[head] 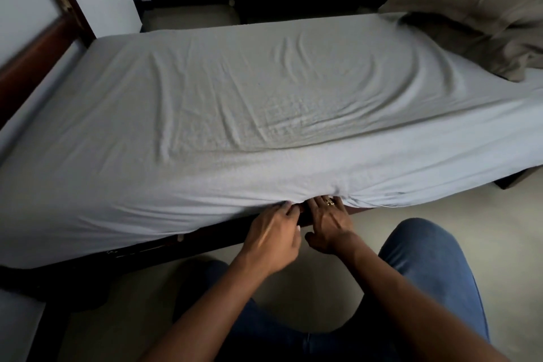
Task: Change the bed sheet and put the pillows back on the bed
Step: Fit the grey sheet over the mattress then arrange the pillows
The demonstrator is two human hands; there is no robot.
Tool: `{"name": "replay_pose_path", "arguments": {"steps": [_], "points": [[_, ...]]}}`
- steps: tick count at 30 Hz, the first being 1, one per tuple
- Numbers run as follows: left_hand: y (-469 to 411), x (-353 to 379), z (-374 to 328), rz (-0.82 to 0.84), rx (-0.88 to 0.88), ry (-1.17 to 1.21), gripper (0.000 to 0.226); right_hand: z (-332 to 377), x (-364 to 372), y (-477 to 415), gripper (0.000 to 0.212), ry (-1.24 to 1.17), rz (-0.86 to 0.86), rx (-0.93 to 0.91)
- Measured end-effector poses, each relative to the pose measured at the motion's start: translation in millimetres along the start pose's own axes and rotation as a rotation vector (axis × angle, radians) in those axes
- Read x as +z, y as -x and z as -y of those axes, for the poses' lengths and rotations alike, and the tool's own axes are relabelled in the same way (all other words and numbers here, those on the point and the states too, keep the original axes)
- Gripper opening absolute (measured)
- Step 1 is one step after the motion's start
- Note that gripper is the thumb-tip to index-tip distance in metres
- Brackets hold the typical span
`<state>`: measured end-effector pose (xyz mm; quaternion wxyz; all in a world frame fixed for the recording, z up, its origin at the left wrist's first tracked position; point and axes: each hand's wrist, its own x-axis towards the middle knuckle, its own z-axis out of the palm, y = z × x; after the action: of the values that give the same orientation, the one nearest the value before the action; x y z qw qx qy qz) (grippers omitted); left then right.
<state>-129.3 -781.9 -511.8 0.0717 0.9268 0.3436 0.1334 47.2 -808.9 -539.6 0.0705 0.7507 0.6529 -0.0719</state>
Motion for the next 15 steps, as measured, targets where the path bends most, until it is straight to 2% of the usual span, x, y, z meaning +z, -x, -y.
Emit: {"name": "replay_pose_path", "arguments": {"steps": [2,4,5,7,8,10,12,15], "points": [[2.9,10.0,7.3,-0.053,0.056,-0.054,0.053,-2.6,-5.3,8.5,0.07,-0.056,0.04,-0.024],[-1.7,10.6,19.3,-0.061,0.076,-0.076,0.056,-3.6,-20.6,19.9,0.045,-0.144,-0.013,-0.011],[-5.5,9.7,24.5,-0.055,0.064,-0.072,0.053,-4.0,-29.2,26.3,0.033,-0.169,-0.125,-0.011],[-10.6,10.9,27.5,-0.006,0.054,-0.132,0.047,-7.9,-43.5,36.4,0.025,-0.265,-0.473,-0.006],[-12.6,12.3,26.5,0.028,0.051,-0.173,0.046,-10.8,-47.9,37.1,0.034,-0.343,-0.627,-0.007],[-17.1,13.5,20.8,0.068,0.023,-0.204,0.045,-15.9,-50.6,31.5,0.071,-0.403,-0.733,-0.015],[-25.9,10.6,18.8,0.079,-0.003,-0.184,0.043,-16.1,-45.3,21.4,0.091,-0.337,-0.713,-0.001],[-26.4,4.7,23.9,0.137,0.058,-0.149,0.035,-4.6,-9.2,24.7,0.094,-0.299,-0.608,0.058]]}}
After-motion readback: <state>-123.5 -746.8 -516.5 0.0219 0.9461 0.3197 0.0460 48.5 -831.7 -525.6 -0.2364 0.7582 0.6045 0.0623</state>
